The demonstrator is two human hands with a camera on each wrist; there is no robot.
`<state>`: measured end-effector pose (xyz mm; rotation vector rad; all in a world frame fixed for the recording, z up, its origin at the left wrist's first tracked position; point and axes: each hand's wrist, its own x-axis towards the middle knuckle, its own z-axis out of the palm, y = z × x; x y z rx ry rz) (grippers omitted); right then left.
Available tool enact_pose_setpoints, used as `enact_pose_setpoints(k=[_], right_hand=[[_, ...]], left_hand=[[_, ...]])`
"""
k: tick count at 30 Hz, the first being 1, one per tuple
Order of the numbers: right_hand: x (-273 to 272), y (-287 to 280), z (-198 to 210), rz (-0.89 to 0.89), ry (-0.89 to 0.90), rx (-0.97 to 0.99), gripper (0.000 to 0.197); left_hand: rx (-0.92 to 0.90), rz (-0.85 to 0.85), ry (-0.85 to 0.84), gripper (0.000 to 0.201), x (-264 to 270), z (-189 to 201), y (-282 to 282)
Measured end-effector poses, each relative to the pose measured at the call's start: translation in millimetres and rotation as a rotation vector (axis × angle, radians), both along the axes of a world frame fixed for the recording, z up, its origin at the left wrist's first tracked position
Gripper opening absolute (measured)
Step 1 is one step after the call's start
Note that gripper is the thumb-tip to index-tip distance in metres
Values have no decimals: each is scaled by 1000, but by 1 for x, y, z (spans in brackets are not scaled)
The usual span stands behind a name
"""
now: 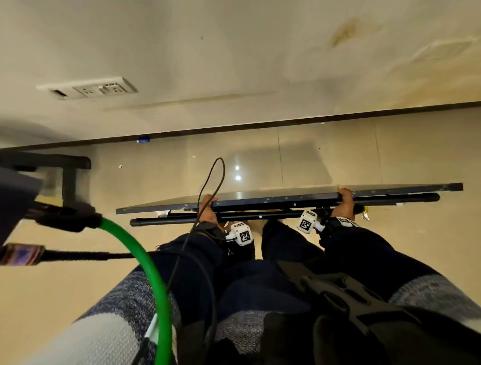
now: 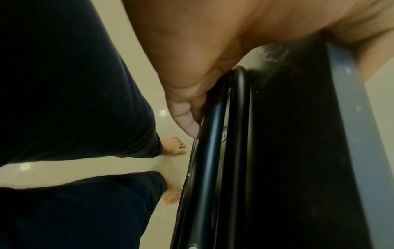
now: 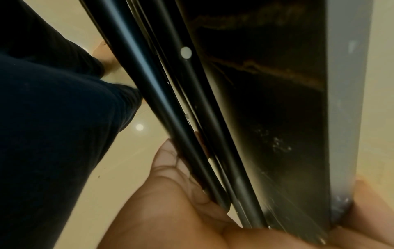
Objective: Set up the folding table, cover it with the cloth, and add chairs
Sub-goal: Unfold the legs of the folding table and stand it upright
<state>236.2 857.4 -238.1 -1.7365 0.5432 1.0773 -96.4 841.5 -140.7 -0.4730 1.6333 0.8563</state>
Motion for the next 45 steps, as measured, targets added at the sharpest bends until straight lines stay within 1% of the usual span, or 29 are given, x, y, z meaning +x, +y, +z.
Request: enact_pose_setpoints(k=[2,4,6,7,9,11,13,15,17,19,21,23,24,25,27,29,31,33,35,38,40,41,43,45], right_hand=[[4,-32,1,16,-15,-10,106],[4,-62,5,30,-19,-32,110],[7,-88,8,53,-21,-39,110],[12,-107,6,57,-7,-36,111],[27,-141,-3,37,-37,-35,112],[35,-170,-8,38,-44,-57,114],[35,-209,6,35,-44,-66,111],[40,-250,10,46,-55,-54,108],[49,-281,3,60,-43,-49,112],[62,-339,-21,41,-61,-62,116],[74,-365,-43,44,-57,-71,121],[78,-418,-49,41,-77,-73,123],[77,-447,-42,29,-83,-92,123],[73,-468,-29,53,-79,-99,123],[60,-512,7,72,-55,-80,122],[54,-553,31,84,-37,-69,125],[56,-586,37,98,-32,-91,129],[62,-622,27,121,-57,-125,125],[71,-657,13,154,-71,-167,126],[93,-712,-19,159,-78,-154,128],[101,-742,-33,147,-77,-156,131],[102,-751,-37,141,-79,-163,133],[105,-771,-48,137,-97,-192,135],[105,-784,-54,146,-99,-212,135]], left_hand=[[6,-5,14,24,3,5,-31],[17,21,-10,22,8,9,-64],[32,33,4,22,14,9,-95],[35,32,18,22,19,8,-115],[28,0,72,21,31,7,-149],[-11,-19,85,24,36,3,-181],[-12,-3,65,26,42,1,-222],[18,-3,58,26,49,6,-263],[22,6,40,25,54,6,-290],[48,9,22,25,53,6,-344],[38,-24,25,24,52,1,-367],[77,-21,25,24,48,-2,-417],[85,-21,3,24,48,-3,-445],[81,-24,-12,23,49,-3,-466],[67,-24,-24,24,50,-1,-516],[65,-43,-35,27,52,-2,-560],[60,-68,-40,29,57,-6,-594],[78,-70,-31,28,66,-9,-630],[49,-53,-3,31,75,-21,-670],[-25,-40,30,54,85,-52,-730],[-54,4,8,62,94,-64,-763],[-61,22,-1,62,99,-66,-772],[-57,66,-31,53,109,-77,-793],[-51,63,-47,49,112,-87,-808]])
